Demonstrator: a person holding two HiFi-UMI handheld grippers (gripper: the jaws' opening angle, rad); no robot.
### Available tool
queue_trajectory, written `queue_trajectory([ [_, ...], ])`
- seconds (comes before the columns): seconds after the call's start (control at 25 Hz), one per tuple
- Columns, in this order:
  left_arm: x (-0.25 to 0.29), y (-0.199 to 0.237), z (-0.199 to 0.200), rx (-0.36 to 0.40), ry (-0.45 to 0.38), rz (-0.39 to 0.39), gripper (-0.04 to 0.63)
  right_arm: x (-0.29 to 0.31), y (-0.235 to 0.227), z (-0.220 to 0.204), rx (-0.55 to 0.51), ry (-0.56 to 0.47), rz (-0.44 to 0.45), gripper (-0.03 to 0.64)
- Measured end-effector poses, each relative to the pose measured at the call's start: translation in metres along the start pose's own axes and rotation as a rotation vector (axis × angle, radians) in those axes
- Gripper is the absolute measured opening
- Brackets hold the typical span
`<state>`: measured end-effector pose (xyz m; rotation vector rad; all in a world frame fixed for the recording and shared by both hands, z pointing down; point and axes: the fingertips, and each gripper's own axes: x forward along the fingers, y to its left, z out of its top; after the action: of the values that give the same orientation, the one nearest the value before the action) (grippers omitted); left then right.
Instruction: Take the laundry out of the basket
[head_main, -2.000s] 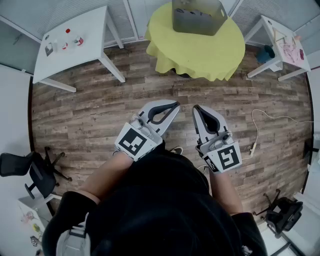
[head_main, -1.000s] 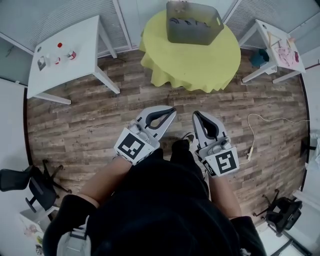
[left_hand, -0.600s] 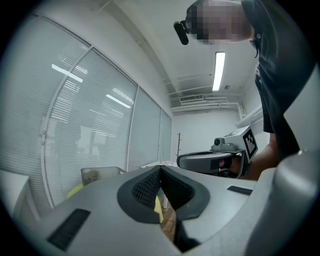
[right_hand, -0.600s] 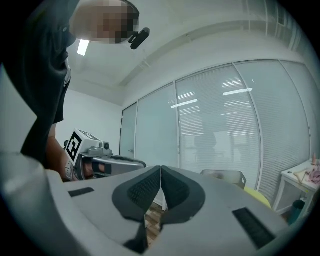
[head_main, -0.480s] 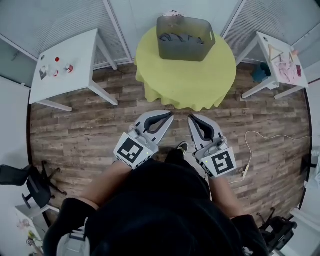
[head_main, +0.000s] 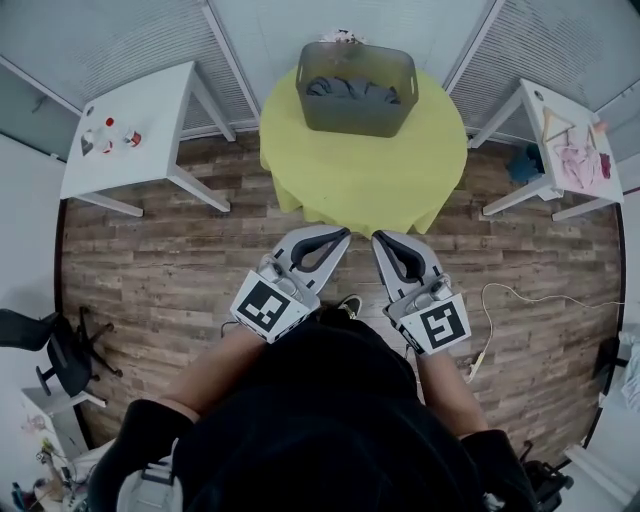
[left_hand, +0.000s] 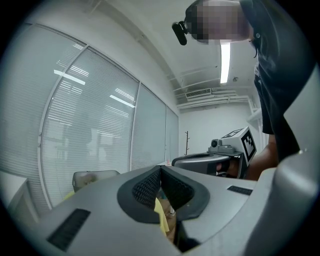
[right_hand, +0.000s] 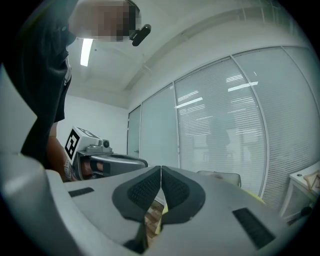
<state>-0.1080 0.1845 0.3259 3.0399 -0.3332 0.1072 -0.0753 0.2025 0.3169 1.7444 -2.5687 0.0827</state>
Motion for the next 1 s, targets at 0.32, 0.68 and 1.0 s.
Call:
queue_trajectory([
  [0.32, 0.032, 0.019, -0.006, -0.011, 0.019, 0.035, 0.011, 0.011, -0.042, -0.01, 0.019, 0.013, 0.008, 0.023],
  [0.68, 0.072, 0.079, -0.01, -0.01, 0.018, 0.024, 0.011, 0.063, -0.09, -0.011, 0.0, 0.036, 0.005, 0.023],
  [1.0, 0.111, 0.15, -0.001, -0.032, 0.001, 0.007, 0.011, 0.128, -0.138, -0.007, -0.01, 0.059, -0.011, 0.023],
])
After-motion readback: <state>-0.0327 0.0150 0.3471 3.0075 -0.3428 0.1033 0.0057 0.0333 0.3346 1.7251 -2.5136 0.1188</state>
